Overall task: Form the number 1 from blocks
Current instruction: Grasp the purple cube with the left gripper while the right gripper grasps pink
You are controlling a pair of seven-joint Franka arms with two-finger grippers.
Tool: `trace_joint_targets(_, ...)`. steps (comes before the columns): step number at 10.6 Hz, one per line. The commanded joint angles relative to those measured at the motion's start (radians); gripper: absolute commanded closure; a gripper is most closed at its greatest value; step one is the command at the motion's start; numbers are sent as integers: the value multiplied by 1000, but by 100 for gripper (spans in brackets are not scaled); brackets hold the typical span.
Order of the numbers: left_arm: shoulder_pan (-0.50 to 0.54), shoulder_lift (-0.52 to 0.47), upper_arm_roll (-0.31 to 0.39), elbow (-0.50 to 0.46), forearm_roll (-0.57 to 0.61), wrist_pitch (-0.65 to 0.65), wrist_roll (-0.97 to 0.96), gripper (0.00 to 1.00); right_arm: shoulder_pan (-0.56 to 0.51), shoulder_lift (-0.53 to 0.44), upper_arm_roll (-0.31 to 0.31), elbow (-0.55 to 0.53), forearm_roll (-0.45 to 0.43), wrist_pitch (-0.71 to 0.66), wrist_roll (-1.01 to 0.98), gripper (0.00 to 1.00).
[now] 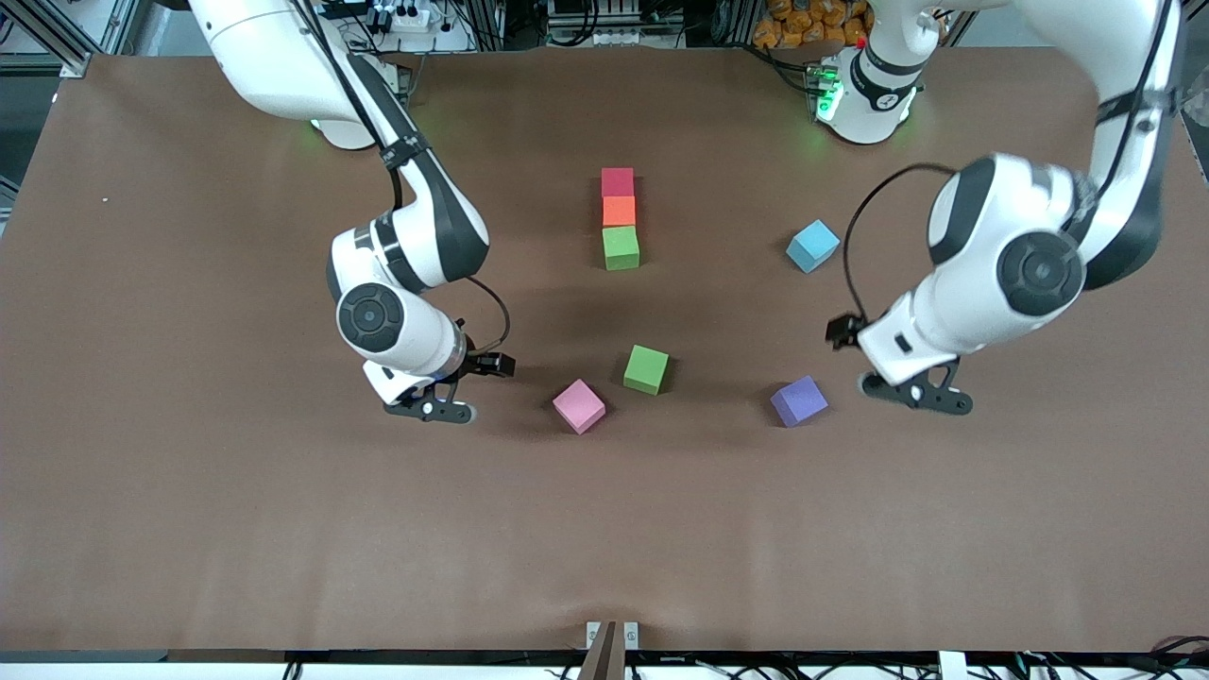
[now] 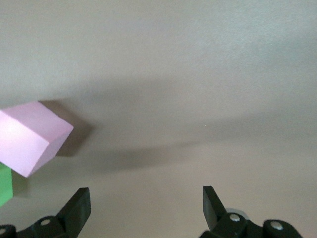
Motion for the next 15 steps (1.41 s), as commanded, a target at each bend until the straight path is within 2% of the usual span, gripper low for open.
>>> trace_joint_targets(1,4,35,-15,-87,-53,129,-243,0,15,81,11,101,-11,-7,231,0)
trace_joint_targets(4,-13,115,-42,-80,-61,206,-506,0,58,181,13,224,-12,40,415,0)
trace_joint_targets(6,-17,160,-41,-80,-57,282,-510,0,79,236,14,279,-11,139,510,0)
trace_joint_targets(9,-16,221,-42,-78,39,347,-511,0,113,352,16,423,-9,232,579,0)
trace_joint_targets(11,-17,226,-41,-78,48,347,-508,0,144,387,15,423,-14,295,579,0)
trace_joint_targets(15,-17,277,-41,-77,122,399,-501,0,149,387,8,423,-20,238,578,0)
